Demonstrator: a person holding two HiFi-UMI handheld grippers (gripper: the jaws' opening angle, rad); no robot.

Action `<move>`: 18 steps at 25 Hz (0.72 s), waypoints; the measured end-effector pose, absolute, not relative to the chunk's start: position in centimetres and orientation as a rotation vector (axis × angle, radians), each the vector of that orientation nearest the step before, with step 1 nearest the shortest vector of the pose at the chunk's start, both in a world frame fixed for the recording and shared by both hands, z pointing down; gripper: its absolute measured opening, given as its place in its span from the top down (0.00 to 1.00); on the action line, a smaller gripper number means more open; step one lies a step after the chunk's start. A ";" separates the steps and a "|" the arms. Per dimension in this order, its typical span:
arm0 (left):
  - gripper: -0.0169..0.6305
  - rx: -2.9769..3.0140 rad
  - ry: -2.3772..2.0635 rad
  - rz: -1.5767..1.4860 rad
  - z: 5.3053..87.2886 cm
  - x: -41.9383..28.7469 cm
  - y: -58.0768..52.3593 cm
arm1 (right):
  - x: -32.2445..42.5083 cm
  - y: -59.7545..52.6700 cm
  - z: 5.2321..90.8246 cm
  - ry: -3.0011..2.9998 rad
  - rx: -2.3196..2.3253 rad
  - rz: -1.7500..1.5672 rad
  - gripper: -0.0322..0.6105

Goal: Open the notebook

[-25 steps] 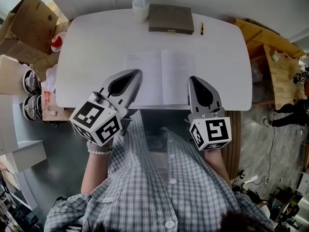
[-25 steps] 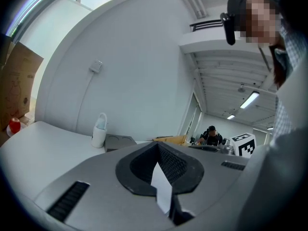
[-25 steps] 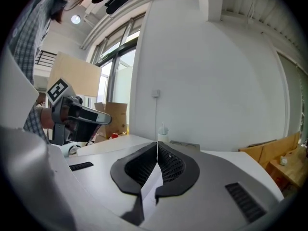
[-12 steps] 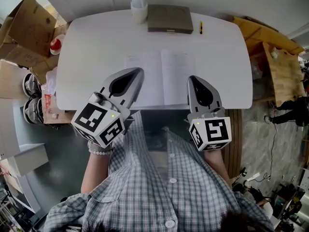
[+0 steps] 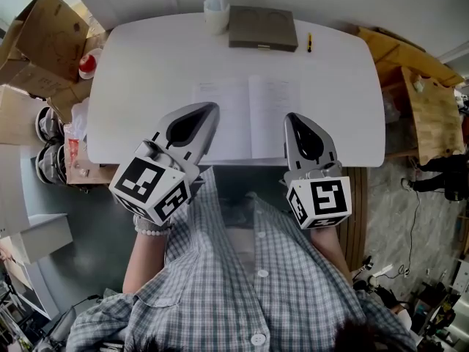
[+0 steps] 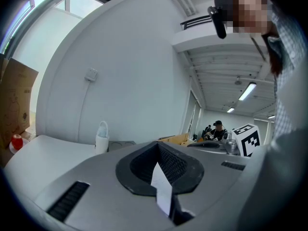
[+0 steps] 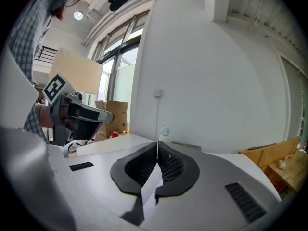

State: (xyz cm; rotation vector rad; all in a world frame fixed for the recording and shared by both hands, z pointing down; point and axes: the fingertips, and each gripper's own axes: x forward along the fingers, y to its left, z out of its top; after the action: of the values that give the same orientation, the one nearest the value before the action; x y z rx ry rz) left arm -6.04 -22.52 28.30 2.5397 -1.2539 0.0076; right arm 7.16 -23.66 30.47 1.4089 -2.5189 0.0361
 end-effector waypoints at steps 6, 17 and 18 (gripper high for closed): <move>0.96 2.552 -1.259 0.018 28.1 -6.1 -22.4 | 7.0 -23.6 30.2 -2.521 1.407 0.033 0.91; 0.96 2.552 -1.269 0.023 28.2 -6.0 -22.4 | 6.9 -23.5 30.2 -2.523 1.400 0.031 0.91; 0.96 2.551 -1.271 0.023 28.2 -6.1 -22.4 | 6.9 -23.5 30.2 -2.523 1.399 0.029 0.91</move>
State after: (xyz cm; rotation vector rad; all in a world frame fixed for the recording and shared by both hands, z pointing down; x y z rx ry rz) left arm -6.07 -22.42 28.21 2.5515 -1.2708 0.0229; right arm 6.90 -23.55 30.23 1.3985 -2.5231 0.0294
